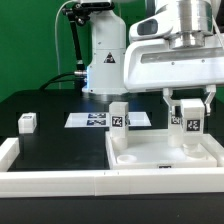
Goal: Assemble square table
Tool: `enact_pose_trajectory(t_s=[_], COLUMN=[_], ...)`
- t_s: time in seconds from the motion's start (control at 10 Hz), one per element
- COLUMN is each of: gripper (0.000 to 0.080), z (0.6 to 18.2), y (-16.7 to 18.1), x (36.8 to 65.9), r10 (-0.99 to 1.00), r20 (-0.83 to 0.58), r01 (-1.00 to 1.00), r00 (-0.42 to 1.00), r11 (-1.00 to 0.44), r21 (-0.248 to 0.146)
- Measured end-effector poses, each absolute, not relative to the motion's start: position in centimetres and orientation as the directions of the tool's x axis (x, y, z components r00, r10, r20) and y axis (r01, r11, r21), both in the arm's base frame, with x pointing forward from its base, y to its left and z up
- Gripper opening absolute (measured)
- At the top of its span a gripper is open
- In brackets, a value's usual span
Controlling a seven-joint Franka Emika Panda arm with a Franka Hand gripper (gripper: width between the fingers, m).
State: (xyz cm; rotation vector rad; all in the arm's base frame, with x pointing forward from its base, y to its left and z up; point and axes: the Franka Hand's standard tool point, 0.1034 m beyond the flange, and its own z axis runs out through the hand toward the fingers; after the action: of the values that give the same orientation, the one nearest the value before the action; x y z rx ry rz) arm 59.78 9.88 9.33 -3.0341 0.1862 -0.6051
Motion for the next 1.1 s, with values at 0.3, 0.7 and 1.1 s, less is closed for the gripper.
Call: enact_pose_trajectory(t_s=[0.3,0.7,1.1], gripper=[0.0291,0.0291,0.0291], z=[9.2,8.5,7.7], y=[10.3,10.6,10.6], x=[59.6,59.6,59.6], r10=[-0.123,-0.12,-0.109], r20=[0.372,0.383,0.406], r01=[-0.106,-0.105,-0.099], r00=[0.92,0.916,0.907], r11=[-0.992,-0.993,-0.994], r21=[-0.066,-0.059,-0.046])
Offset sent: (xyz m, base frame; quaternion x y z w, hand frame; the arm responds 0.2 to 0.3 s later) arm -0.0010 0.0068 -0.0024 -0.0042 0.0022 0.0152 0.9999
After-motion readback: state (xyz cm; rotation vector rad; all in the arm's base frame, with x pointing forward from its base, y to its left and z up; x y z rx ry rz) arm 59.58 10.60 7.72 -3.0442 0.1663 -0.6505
